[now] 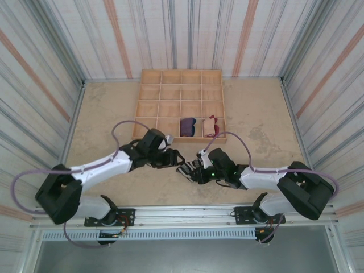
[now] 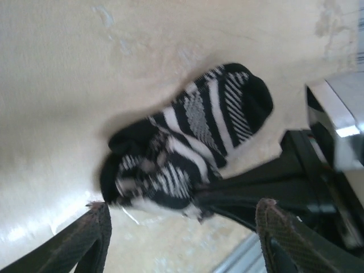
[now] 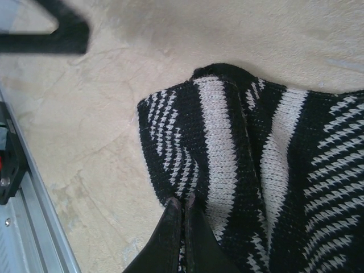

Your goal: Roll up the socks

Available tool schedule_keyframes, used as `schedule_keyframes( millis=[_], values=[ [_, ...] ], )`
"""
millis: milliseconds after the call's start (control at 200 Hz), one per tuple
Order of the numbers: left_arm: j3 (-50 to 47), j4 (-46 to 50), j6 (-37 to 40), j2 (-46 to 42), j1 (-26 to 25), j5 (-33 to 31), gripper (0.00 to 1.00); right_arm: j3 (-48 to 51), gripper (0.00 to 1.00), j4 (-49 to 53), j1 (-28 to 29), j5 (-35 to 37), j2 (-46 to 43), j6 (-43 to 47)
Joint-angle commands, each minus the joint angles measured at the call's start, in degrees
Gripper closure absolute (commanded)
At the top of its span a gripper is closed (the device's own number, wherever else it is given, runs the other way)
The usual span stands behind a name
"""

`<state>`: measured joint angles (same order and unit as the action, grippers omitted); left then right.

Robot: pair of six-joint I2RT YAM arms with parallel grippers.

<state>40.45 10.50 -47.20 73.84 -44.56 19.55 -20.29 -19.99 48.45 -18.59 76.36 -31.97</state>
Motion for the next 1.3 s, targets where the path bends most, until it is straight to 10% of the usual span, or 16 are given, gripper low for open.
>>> schedule_keyframes(
  millis=[0,686,1012,1297],
  values=[
    [-5.9,-4.7,-18.7,-3.6,-3.9,-8.2,0.27,-0.7,1.00,6.7,1.0,4.8,1.1,-1.3],
    [-8.7,-25.6,-37.1,13.7,-8.1,-13.0,0.37,0.0,1.00,4.2,2.2,7.5,1.8,-3.5],
    [-8.2,-23.8,-38.6,16.5,-8.2,-13.4,0.86,-2.9,1.00,8.9,3.0,9.4,0.4,-0.3],
    [-10.7,-15.9,-35.9,9.9,-3.9,-11.9,1.00,-12.3,0.50,22.3,12.7,25.5,-1.1,7.9]
  ],
)
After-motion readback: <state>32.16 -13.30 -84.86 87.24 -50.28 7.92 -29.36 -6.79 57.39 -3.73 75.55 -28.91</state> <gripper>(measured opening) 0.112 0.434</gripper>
